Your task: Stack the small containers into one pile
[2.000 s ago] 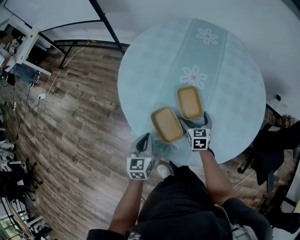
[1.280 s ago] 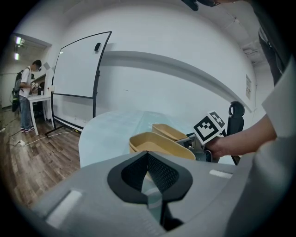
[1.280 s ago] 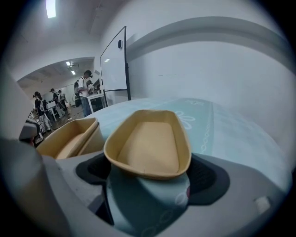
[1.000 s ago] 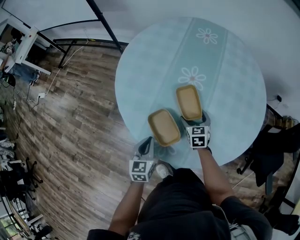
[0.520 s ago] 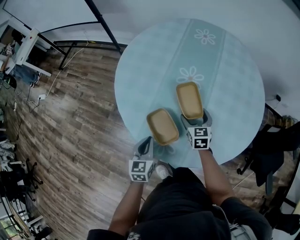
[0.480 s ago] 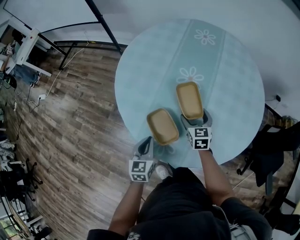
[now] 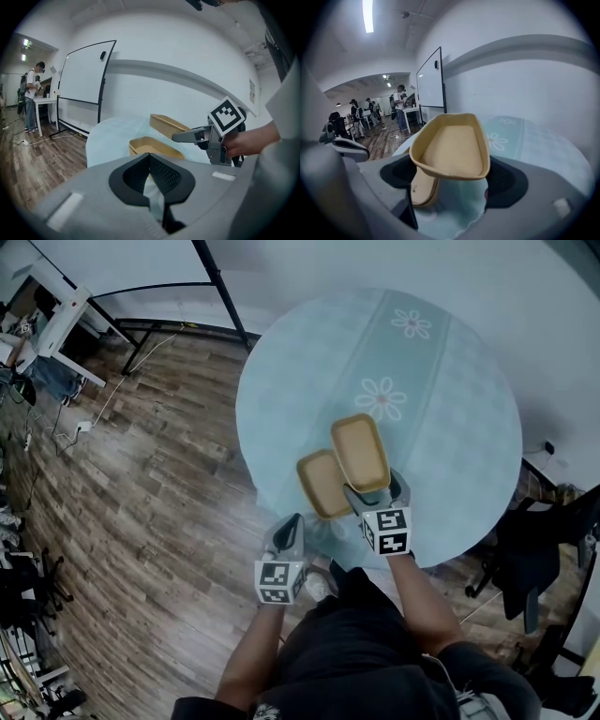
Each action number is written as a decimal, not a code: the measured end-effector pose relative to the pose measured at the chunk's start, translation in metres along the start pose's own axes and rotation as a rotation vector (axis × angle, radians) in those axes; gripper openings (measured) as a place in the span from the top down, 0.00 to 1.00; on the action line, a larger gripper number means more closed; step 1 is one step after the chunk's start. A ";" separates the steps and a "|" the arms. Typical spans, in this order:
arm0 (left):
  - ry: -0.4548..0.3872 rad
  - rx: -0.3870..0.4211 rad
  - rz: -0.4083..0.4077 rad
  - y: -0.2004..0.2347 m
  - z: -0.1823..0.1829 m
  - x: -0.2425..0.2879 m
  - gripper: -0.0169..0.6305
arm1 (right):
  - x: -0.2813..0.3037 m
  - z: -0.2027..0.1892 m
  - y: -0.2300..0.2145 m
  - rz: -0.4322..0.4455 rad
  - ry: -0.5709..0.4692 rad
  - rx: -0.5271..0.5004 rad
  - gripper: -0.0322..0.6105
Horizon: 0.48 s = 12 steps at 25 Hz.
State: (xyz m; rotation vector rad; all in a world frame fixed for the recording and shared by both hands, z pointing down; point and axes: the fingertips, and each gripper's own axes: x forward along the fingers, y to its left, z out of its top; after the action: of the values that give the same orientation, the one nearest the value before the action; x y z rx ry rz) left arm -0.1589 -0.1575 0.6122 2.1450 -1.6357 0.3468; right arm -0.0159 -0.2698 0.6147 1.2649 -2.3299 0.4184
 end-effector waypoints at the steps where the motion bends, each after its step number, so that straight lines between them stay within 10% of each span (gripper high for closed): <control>1: -0.003 -0.004 0.004 0.000 -0.002 -0.004 0.98 | -0.003 -0.001 0.006 0.009 -0.001 -0.004 0.24; 12: -0.019 -0.023 0.075 0.014 -0.026 -0.064 0.98 | -0.012 -0.015 0.074 0.087 0.031 -0.090 0.24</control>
State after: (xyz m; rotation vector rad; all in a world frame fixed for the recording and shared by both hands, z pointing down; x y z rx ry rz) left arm -0.1890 -0.0940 0.6096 2.0801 -1.7262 0.3302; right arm -0.0695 -0.2150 0.6174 1.1110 -2.3559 0.3541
